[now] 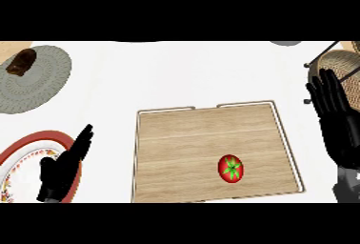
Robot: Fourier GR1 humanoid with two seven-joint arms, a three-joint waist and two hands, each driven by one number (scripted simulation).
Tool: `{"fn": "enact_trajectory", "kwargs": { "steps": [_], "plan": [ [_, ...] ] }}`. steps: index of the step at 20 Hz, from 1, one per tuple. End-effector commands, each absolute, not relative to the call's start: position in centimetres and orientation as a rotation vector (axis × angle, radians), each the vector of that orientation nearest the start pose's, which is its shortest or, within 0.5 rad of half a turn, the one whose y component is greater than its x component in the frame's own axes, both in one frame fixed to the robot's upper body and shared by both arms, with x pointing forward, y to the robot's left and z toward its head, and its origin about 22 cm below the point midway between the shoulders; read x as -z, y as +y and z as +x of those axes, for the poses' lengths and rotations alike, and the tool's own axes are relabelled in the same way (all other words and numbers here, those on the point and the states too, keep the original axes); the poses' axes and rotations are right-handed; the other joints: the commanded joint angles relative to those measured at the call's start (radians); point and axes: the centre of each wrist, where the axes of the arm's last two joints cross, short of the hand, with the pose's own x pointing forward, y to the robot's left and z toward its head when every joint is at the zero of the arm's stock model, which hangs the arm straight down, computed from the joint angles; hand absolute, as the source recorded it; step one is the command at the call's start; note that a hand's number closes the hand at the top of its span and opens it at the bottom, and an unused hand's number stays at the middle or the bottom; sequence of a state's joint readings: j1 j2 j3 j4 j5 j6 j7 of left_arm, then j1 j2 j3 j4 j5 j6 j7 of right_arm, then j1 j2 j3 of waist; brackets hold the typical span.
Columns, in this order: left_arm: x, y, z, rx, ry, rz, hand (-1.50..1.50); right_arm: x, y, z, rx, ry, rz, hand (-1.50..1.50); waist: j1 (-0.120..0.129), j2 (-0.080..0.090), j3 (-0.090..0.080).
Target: Pick the tomato from the tray and place it in the tiered basket
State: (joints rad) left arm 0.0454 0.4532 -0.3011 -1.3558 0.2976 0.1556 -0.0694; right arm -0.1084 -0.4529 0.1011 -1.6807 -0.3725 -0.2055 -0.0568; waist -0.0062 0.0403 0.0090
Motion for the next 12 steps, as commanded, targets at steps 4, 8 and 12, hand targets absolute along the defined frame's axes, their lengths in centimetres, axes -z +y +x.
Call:
{"fn": "enact_trajectory", "kwargs": {
  "steps": [4,8,12],
  "plan": [
    [5.8,28.9,21.1,0.091,-1.293,0.264,0.00,-11.5,-28.8,24.6,-0.120,-1.933,-0.285,1.50,-0.008,-0.043,-0.010],
    [5.7,28.0,20.3,-0.011,-1.278,0.286,0.00,-8.3,-34.5,23.5,0.291,-1.662,-0.779,-1.50,-0.066,-0.047,-0.013],
    [5.4,25.1,20.9,-0.008,-1.303,0.267,0.00,-7.6,-30.5,20.6,0.549,-1.728,-0.678,-1.50,-0.025,-0.046,-0.009]
  ]
}}
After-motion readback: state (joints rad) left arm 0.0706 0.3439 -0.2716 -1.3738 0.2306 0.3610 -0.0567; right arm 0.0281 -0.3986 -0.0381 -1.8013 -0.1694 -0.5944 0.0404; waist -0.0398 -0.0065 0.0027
